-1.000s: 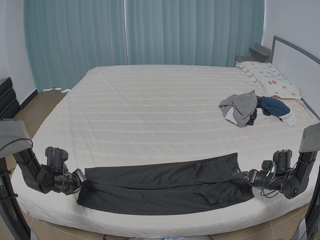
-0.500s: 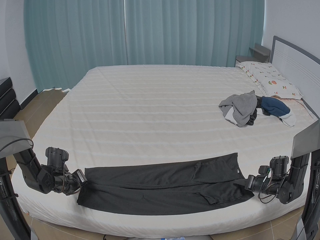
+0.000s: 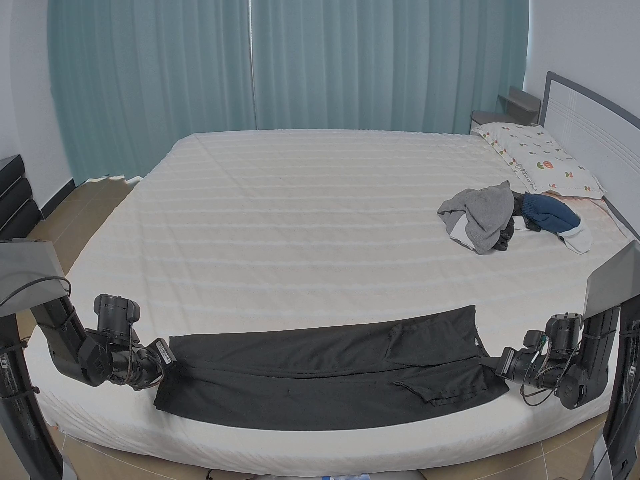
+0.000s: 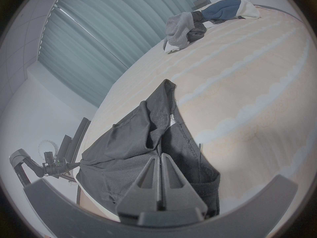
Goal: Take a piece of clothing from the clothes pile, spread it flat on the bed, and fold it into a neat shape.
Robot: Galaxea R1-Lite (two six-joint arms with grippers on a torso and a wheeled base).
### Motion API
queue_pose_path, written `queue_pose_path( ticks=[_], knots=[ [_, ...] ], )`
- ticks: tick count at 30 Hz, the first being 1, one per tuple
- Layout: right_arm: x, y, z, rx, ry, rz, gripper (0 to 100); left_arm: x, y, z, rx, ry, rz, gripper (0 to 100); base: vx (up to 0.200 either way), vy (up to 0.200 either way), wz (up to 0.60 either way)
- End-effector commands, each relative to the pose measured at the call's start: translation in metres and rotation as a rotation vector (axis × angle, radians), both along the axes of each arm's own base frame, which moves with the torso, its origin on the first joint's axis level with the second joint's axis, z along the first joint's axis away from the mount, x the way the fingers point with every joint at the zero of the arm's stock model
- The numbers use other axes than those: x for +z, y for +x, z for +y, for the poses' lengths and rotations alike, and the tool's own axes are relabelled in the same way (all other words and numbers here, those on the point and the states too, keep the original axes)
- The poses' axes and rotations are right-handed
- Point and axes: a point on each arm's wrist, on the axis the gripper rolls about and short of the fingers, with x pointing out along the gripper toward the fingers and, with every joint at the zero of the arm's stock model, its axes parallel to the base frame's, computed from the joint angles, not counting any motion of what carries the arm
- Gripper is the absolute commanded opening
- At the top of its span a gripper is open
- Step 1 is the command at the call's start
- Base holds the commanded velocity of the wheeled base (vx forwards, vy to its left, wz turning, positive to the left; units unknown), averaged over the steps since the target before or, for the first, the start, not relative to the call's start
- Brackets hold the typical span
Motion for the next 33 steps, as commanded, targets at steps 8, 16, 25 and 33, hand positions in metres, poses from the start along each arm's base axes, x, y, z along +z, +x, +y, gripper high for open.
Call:
queue_pose_path(
  ticks=[8,16,25,33],
  knots=[
    [-0.0028,0.0033,-0.0016,-0.01,0.005,-0.004,0,-0.0066,0.0065,-0.0007,-0.003,0.0,0.009,0,0.0,0.0,0.0],
    [-0.0052,0.0067,-0.0019,-0.017,0.002,-0.007,0,-0.0078,0.0085,-0.0007,-0.003,-0.002,0.007,0,0.0,0.0,0.0],
    [-0.0097,0.0067,-0.0019,-0.017,0.0,0.006,0,-0.0091,0.0095,-0.0012,-0.005,-0.002,0.01,0,0.0,0.0,0.0],
    [-0.0038,0.0064,-0.0018,-0.016,0.003,-0.041,100,-0.0075,0.0092,-0.0007,-0.002,-0.003,0.006,100,0.0,0.0,0.0]
  ],
)
